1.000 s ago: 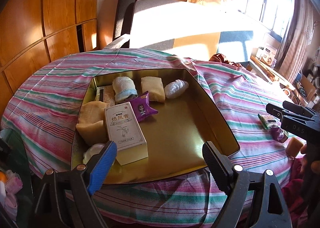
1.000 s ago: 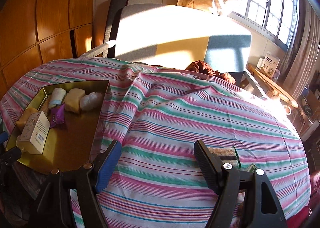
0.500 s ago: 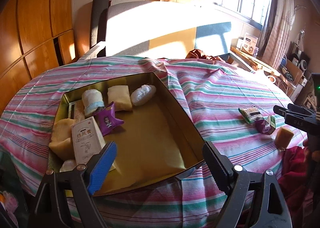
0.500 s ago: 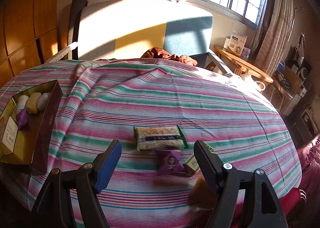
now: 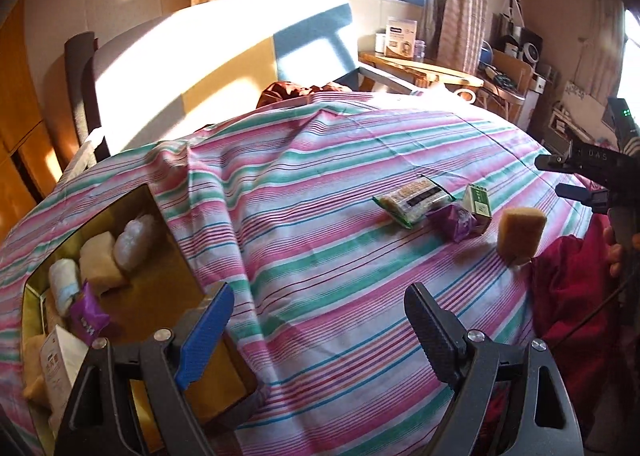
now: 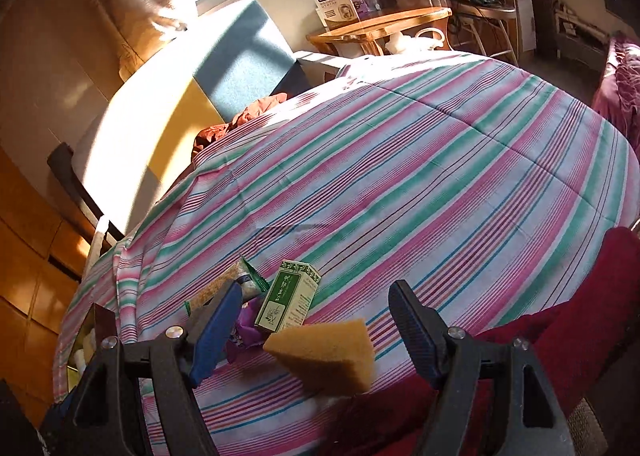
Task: Organize objects
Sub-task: 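Move both tools back toward the remaining items, right tool nearing another sponge, then grasp the cracker packet with the left tool and lift it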
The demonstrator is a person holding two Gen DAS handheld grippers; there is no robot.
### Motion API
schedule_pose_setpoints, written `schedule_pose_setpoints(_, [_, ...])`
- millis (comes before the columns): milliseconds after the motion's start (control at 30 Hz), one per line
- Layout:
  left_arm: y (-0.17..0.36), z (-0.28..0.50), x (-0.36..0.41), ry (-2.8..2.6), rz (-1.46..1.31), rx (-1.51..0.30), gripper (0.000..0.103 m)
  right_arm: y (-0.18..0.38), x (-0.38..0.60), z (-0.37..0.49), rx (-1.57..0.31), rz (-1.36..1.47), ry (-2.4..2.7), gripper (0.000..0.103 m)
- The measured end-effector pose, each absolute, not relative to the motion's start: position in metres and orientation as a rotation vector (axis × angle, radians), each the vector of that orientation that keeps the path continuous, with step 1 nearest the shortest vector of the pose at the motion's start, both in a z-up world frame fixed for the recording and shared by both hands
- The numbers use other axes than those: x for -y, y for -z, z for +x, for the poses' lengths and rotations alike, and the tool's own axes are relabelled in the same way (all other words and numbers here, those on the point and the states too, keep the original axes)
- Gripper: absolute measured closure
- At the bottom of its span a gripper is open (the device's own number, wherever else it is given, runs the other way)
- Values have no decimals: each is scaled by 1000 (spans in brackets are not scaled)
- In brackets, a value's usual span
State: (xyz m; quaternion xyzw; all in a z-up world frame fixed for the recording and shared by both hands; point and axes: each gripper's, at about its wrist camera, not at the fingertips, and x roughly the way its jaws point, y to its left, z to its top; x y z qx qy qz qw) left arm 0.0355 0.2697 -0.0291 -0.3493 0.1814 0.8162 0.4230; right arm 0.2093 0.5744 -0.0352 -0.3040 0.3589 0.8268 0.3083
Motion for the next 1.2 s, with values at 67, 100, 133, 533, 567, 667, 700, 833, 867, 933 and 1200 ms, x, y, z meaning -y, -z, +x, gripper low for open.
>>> schedule_pose_setpoints(67, [35, 35, -289, -2006, -865, -504, 15, 36, -574, 208, -952, -809, -2185, 26])
schedule_pose_setpoints(100, [38, 33, -298, -1988, -866, -528, 15, 35, -572, 207, -943, -815, -2190, 26])
schedule_pose_setpoints(133, [41, 30, -308, -1979, -869, -551, 15, 35, -572, 205, -941, -824, -2197, 26])
schedule_pose_setpoints(533, [57, 9, -391, -1858, -805, -686, 15, 41, -577, 202, -1006, -835, -2199, 26])
schedule_pose_setpoints(567, [58, 8, -396, -1849, -801, -691, 15, 41, -577, 201, -1007, -838, -2202, 26])
schedule_pose_setpoints(667, [61, 5, -414, -1810, -784, -709, 15, 42, -577, 201, -1009, -842, -2199, 26])
schedule_pose_setpoints(700, [62, 4, -421, -1795, -775, -725, 15, 42, -577, 201, -1012, -843, -2202, 26])
schedule_pose_setpoints(833, [70, 3, -449, -1733, -748, -780, 16, 42, -578, 202, -1021, -839, -2208, 26])
schedule_pose_setpoints(867, [71, 2, -455, -1711, -752, -779, 16, 42, -578, 202, -1024, -838, -2212, 26])
schedule_pose_setpoints(933, [74, 3, -469, -1678, -751, -796, 16, 42, -578, 202, -1026, -837, -2212, 26])
schedule_pose_setpoints(1200, [105, 7, -510, -1567, -796, -924, 28, 43, -578, 202, -1042, -832, -2221, 26])
